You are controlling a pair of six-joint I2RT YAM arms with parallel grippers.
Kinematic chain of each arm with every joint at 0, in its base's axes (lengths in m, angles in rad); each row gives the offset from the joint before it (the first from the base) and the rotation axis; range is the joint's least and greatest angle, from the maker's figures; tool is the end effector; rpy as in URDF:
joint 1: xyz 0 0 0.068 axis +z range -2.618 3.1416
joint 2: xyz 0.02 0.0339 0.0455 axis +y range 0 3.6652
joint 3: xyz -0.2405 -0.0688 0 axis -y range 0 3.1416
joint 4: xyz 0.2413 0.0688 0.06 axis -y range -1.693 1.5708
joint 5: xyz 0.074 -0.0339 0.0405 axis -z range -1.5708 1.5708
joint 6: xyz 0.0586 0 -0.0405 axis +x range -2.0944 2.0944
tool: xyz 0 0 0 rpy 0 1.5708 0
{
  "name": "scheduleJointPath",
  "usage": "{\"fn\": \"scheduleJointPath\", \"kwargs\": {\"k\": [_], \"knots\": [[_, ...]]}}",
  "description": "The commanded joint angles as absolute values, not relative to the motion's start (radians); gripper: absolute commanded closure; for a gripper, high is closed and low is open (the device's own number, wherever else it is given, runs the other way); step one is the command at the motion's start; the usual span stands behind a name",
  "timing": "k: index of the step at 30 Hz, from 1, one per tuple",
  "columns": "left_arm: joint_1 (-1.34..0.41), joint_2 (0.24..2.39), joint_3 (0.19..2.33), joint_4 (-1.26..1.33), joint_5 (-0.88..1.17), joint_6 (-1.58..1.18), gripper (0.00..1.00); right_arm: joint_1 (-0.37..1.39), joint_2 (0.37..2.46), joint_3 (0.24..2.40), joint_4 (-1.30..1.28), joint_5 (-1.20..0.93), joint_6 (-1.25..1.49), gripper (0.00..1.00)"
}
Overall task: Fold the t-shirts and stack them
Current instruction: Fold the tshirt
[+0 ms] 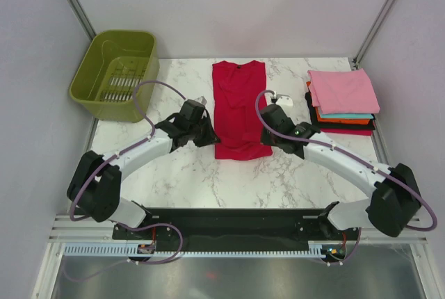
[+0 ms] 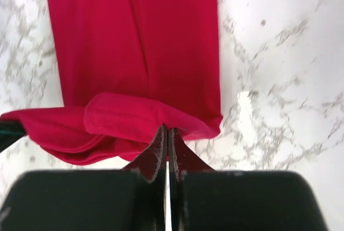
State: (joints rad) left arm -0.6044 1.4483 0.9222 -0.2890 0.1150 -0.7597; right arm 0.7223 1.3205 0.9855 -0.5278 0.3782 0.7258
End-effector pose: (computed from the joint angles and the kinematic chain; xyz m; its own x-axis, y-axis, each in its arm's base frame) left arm 0.2596 -0.1874 0.1867 -0.8676 -0.2323 -0.4397 0.0438 0.8451 -0.5329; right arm 0.2331 0.1765 0.2263 -0.7145 0.1925 -0.6726 0.0535 0.9736 0.2218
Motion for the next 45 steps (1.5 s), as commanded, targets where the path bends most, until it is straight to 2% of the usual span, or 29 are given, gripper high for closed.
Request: {"fn": "scheduleJointPath", "kwargs": {"k": [1, 7, 15, 25, 26, 27, 28, 29, 30, 31, 34, 37, 38, 40, 41, 42, 44, 45], "knots": [[-0.549, 1.511, 1.041, -0.333, 0.127, -0.709, 0.98, 0.661, 1.411, 1.087, -0.523, 0.427, 0.689, 1.0], [-0.482, 1.618, 1.179, -0.334, 0.124, -0.693, 0.98, 0.531, 1.58, 1.206, -0.447, 0.345, 0.669, 1.0], [-0.428, 1.758, 1.311, -0.357, 0.144, -0.684, 0.98, 0.474, 1.791, 1.334, -0.397, 0.287, 0.643, 1.0], [-0.388, 1.916, 1.449, -0.36, 0.212, -0.669, 0.98, 0.404, 1.878, 1.44, -0.36, 0.287, 0.621, 1.0], [-0.382, 1.934, 1.466, -0.353, 0.222, -0.664, 0.89, 0.399, 1.896, 1.457, -0.36, 0.288, 0.618, 0.98], [-0.377, 1.951, 1.511, -0.354, 0.245, -0.657, 0.7, 0.385, 1.905, 1.477, -0.362, 0.291, 0.615, 0.64], [-0.376, 1.983, 1.531, -0.353, 0.25, -0.647, 0.41, 0.382, 1.913, 1.503, -0.365, 0.34, 0.624, 0.43], [-0.374, 1.99, 1.546, -0.351, 0.249, -0.634, 0.13, 0.38, 1.916, 1.508, -0.365, 0.369, 0.627, 0.27], [-0.374, 1.993, 1.561, -0.347, 0.233, -0.627, 0.01, 0.38, 1.917, 1.512, -0.364, 0.396, 0.624, 0.14], [-0.376, 1.985, 1.56, -0.338, 0.224, -0.623, 0.0, 0.38, 1.917, 1.517, -0.364, 0.405, 0.615, 0.13], [-0.38, 1.913, 1.494, -0.302, 0.189, -0.621, 0.0, 0.38, 1.89, 1.503, -0.359, 0.371, 0.577, 0.16], [-0.388, 1.826, 1.376, -0.261, 0.153, -0.646, 0.04, 0.38, 1.813, 1.351, -0.296, 0.333, 0.58, 0.25], [-0.393, 1.787, 1.302, -0.241, 0.153, -0.663, 0.1, 0.38, 1.778, 1.316, -0.282, 0.316, 0.594, 0.27], [-0.397, 1.757, 1.224, -0.16, 0.167, -0.673, 0.17, 0.38, 1.758, 1.244, -0.249, 0.249, 0.601, 0.38], [-0.399, 1.746, 1.156, -0.137, 0.172, -0.69, 0.26, 0.379, 1.747, 1.23, -0.25, 0.235, 0.604, 0.44], [-0.402, 1.726, 1.12, -0.108, 0.187, -0.695, 0.33, 0.38, 1.74, 1.211, -0.25, 0.195, 0.62, 0.56], [-0.405, 1.712, 1.03, -0.011, 0.209, -0.704, 0.44, 0.382, 1.718, 1.142, -0.22, 0.161, 0.632, 0.63], [-0.403, 1.704, 1.01, -0.005, 0.224, -0.701, 0.48, 0.382, 1.71, 1.115, -0.171, 0.14, 0.646, 0.71]]}}
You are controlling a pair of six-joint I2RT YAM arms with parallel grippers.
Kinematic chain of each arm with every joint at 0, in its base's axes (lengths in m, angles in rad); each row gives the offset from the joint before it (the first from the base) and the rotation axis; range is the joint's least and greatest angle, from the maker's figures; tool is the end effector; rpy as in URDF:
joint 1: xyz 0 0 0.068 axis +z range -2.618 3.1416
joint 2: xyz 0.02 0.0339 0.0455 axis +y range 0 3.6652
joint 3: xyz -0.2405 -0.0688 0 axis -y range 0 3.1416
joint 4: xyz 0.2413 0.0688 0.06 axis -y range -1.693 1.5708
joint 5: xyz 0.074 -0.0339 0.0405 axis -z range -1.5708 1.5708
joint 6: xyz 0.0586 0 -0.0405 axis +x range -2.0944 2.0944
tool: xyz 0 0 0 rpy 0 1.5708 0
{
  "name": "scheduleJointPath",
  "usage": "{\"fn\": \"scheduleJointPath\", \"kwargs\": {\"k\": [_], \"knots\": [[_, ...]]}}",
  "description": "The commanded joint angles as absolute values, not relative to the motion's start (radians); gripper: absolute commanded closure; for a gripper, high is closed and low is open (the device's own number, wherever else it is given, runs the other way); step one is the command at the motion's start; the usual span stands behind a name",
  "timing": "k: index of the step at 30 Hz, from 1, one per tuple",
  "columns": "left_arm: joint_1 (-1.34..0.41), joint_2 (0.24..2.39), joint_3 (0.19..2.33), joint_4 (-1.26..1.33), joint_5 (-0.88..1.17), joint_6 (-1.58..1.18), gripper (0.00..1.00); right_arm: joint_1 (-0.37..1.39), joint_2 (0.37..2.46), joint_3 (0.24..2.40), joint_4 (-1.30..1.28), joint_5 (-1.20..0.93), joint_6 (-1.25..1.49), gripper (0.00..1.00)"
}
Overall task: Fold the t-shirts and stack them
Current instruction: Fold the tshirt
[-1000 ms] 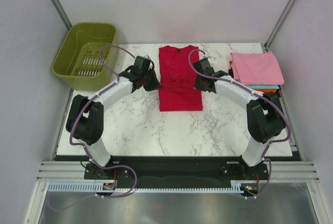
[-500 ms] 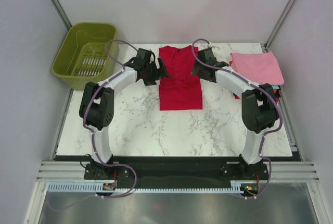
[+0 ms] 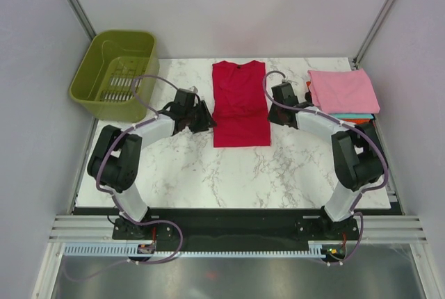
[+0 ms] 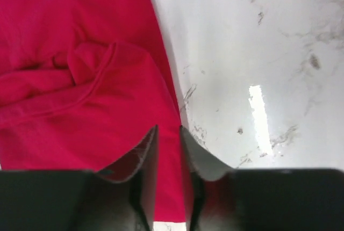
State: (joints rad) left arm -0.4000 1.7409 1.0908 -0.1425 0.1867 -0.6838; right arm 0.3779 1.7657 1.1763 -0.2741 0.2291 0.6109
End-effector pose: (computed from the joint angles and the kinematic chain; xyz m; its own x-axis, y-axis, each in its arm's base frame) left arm 0.3471 -0.1586 0.1585 -0.8260 -0.3247 -0.4607 -0.0247 0.8374 -0.5460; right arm 0.3634 0.1299 0.1656 -0.7062 0.3207 -0.6313 0.2233 0.9469 0.2313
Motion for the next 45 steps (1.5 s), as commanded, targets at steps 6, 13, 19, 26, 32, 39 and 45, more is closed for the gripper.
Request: {"fn": "scheduleJointPath", "kwargs": {"k": [6, 13, 19, 26, 32, 39, 45], "knots": [[-0.431, 1.715, 0.942, 0.06, 0.271, -0.686, 0.63, 0.387, 1.701, 1.017, -0.132, 0.031, 0.669, 0.92], [-0.449, 1.694, 0.882, 0.045, 0.261, -0.7, 0.4, 0.393, 1.664, 0.982, -0.115, 0.031, 0.663, 0.85], [-0.454, 1.66, 0.847, 0.038, 0.275, -0.707, 0.42, 0.393, 1.625, 0.963, -0.156, 0.037, 0.67, 0.8], [-0.465, 1.615, 0.785, 0.041, 0.275, -0.683, 0.41, 0.4, 1.56, 0.881, -0.143, 0.054, 0.675, 0.55], [-0.469, 1.624, 0.792, 0.038, 0.265, -0.672, 0.41, 0.405, 1.562, 0.824, -0.114, 0.042, 0.669, 0.49], [-0.469, 1.672, 0.822, 0.034, 0.276, -0.661, 0.44, 0.405, 1.62, 0.824, -0.091, 0.014, 0.67, 0.54], [-0.469, 1.706, 0.834, 0.034, 0.279, -0.66, 0.5, 0.405, 1.638, 0.822, -0.077, 0.006, 0.675, 0.66]]}}
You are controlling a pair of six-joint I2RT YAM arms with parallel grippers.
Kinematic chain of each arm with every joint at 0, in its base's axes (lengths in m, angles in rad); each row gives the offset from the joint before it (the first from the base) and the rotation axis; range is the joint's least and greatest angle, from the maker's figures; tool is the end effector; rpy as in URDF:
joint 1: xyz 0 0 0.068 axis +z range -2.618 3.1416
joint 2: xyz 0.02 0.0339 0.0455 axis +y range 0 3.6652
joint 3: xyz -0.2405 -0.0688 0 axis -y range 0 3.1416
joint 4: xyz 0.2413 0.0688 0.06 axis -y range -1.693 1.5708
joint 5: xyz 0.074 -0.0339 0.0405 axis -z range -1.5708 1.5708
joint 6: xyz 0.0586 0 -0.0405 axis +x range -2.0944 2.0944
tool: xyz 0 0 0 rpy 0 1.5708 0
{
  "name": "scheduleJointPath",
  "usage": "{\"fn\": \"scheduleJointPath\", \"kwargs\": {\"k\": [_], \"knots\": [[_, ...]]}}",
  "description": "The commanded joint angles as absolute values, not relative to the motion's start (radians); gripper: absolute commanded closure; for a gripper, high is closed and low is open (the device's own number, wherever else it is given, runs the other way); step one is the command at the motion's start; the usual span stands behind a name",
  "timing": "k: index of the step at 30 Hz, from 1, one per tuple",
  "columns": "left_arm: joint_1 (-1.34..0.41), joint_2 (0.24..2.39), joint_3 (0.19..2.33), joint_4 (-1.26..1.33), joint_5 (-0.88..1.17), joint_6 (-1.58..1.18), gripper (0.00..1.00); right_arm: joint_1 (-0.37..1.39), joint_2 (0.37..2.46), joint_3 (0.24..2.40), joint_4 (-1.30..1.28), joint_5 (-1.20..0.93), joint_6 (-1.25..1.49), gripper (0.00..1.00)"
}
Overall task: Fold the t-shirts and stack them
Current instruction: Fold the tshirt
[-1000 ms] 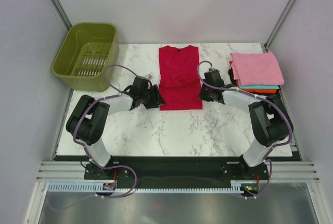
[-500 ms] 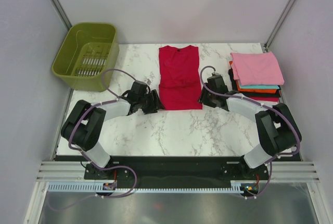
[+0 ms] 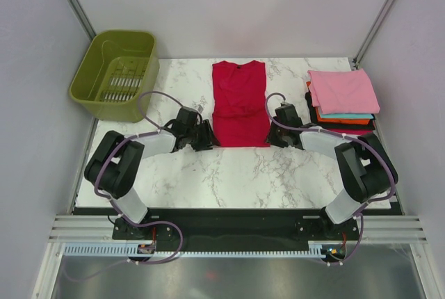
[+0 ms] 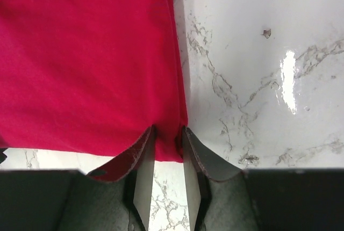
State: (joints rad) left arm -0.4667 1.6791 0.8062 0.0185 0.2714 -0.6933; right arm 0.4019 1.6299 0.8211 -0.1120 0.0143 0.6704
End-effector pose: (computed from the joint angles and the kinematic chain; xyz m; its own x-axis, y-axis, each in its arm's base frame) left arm 0.2900 -0.1637 0.1079 -0.8955 -0.2382 -0.3759 0.0239 0.8177 -0.5752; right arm 0.2989 0.1261 0.1149 -0.8121 0.3298 -0.4813 0.1550 0.9172 0.3671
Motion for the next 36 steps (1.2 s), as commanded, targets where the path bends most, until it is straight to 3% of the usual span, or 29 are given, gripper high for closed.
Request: {"fn": "scheduleJointPath", "kwargs": {"k": [1, 8, 12, 15, 16, 18, 20, 29, 36], "knots": [[-0.469, 1.712, 0.842, 0.034, 0.278, -0.657, 0.51, 0.403, 1.641, 0.824, -0.078, 0.003, 0.675, 0.67], [-0.469, 1.738, 0.888, 0.006, 0.227, -0.641, 0.51, 0.403, 1.654, 0.831, -0.077, 0.002, 0.67, 0.71], [-0.471, 1.759, 0.9, -0.02, 0.222, -0.641, 0.55, 0.405, 1.666, 0.839, -0.078, 0.002, 0.666, 0.79], [-0.471, 1.77, 0.896, -0.011, 0.216, -0.647, 0.64, 0.405, 1.67, 0.844, -0.078, 0.003, 0.664, 0.91], [-0.469, 1.775, 0.9, -0.011, 0.216, -0.644, 0.73, 0.405, 1.672, 0.844, -0.08, 0.002, 0.663, 0.97], [-0.469, 1.795, 0.911, -0.012, 0.219, -0.64, 0.81, 0.403, 1.672, 0.847, -0.083, 0.002, 0.663, 1.0], [-0.469, 1.801, 0.919, -0.012, 0.232, -0.638, 0.98, 0.405, 1.667, 0.847, -0.084, -0.015, 0.663, 1.0], [-0.472, 1.591, 0.885, -0.072, 0.201, -0.607, 0.98, 0.406, 1.557, 0.842, -0.086, -0.103, 0.667, 1.0], [-0.472, 1.39, 0.855, -0.127, 0.259, -0.609, 0.98, 0.406, 1.324, 0.828, -0.152, -0.066, 0.65, 1.0]]}}
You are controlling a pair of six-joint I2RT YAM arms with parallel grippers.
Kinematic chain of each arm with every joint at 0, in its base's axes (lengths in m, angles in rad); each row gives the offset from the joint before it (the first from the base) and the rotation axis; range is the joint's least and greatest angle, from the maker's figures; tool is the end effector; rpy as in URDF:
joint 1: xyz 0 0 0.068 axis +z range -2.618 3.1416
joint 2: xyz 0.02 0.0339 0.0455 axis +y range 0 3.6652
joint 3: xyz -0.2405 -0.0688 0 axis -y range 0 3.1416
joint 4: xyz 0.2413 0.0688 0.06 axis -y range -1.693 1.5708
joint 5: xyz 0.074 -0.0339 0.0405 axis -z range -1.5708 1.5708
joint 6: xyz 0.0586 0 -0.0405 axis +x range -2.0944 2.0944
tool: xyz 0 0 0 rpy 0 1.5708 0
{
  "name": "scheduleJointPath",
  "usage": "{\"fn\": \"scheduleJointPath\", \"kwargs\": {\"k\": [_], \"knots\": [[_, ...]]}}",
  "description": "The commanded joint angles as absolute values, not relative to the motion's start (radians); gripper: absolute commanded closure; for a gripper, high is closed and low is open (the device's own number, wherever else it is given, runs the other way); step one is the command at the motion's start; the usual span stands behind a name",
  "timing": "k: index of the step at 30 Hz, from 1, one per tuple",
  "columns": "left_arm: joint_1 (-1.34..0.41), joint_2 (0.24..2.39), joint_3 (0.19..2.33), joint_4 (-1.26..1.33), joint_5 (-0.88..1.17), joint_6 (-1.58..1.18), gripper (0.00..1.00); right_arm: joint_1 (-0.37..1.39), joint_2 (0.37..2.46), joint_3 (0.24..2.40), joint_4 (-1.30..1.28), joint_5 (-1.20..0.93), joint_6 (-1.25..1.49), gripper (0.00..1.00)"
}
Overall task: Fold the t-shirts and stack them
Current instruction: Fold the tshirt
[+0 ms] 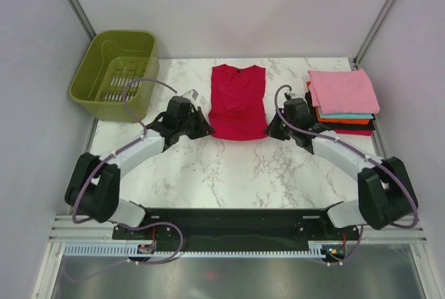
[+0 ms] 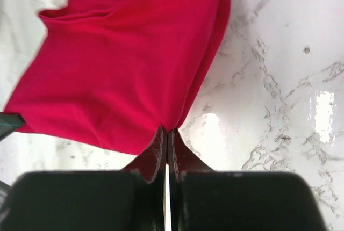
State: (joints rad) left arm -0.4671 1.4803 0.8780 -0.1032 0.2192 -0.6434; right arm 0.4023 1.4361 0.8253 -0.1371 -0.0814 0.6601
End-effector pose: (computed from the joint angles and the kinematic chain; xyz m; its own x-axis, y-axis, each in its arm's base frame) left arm 0.2898 -0.1604 0.1807 -0.8156 -0.2445 -0.5245 0.1226 0.8128 -0.5695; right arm 0.2897 0.1284 0.1725 -0.7673 0.3377 -0.5452 0.0321 0.8693 0.4932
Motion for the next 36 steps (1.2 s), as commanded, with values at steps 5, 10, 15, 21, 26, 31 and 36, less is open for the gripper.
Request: {"fn": "scheduleJointPath", "kwargs": {"k": [5, 10, 15, 21, 26, 31, 36], "knots": [[-0.476, 1.264, 0.769, -0.15, 0.339, -0.626, 0.98, 0.407, 1.24, 0.79, -0.202, -0.127, 0.667, 1.0], [-0.477, 1.157, 0.712, -0.195, 0.373, -0.626, 0.98, 0.408, 1.164, 0.741, -0.224, -0.161, 0.678, 1.0], [-0.486, 1.059, 0.678, -0.23, 0.411, -0.646, 0.98, 0.411, 1.023, 0.713, -0.273, -0.166, 0.689, 1.0], [-0.488, 1.006, 0.713, -0.301, 0.428, -0.663, 0.98, 0.413, 0.923, 0.762, -0.371, -0.15, 0.683, 1.0], [-0.485, 1.046, 0.813, -0.366, 0.426, -0.675, 0.98, 0.414, 0.966, 0.87, -0.429, -0.097, 0.661, 1.0], [-0.474, 1.141, 0.891, -0.388, 0.411, -0.678, 0.98, 0.413, 1.074, 0.962, -0.439, -0.041, 0.641, 1.0], [-0.416, 1.319, 1.006, -0.399, 0.44, -0.672, 0.98, 0.411, 1.227, 1.089, -0.422, 0.041, 0.634, 1.0]]}}
